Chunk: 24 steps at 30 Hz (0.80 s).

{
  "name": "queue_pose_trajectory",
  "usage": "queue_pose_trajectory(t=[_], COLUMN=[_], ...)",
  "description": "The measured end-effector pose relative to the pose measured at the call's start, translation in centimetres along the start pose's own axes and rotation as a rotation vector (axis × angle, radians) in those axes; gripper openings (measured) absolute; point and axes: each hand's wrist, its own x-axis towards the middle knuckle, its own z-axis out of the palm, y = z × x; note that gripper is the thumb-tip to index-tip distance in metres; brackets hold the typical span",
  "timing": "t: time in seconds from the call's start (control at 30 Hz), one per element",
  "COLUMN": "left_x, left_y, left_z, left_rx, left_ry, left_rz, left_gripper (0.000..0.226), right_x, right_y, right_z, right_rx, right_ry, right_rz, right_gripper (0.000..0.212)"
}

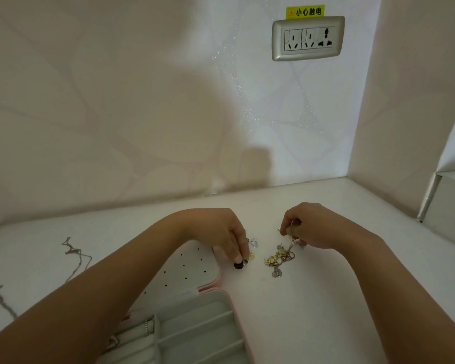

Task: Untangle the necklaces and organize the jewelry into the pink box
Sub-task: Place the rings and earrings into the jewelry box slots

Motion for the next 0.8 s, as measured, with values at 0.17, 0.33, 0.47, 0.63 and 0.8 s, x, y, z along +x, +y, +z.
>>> queue_pose_trajectory(t=[0.17, 0.33, 0.47, 0.63, 0.8], left_x=[-0.9, -3.7, -8.0, -13.1, -17.4], left_y=[-0.1, 0.3, 0.4, -1.1, -3.2], left_z=[-0.2, -0.1, 0.1, 1.3, 4.0], left_rx=[-0.219, -0.326, -0.373, -0.45, -0.572], left_ry=[0.004, 0.098, 0.199, 0.326, 0.395], left_rz=[0.064, 0.094, 0.078, 0.0, -0.148], left_gripper=[0.021, 0.021, 0.016, 0.01, 0.008], right_x=[0.0, -0.1, -0.4, -1.6, -2.5], right_y=[-0.6, -1.8, -3.3, -6.3, -8.3], right_z=[0.7, 1.4, 2.0, 3.5, 4.8], right_rx=[-0.019, -0.044, -0.047, -0.046, -0.02], right_ry=[-0.021, 0.027, 0.129, 0.163, 0.174], right_rz=[-0.036, -0.107, -0.196, -0.387, -0.538], right_gripper=[0.018, 0.01, 0.014, 0.015, 0.015])
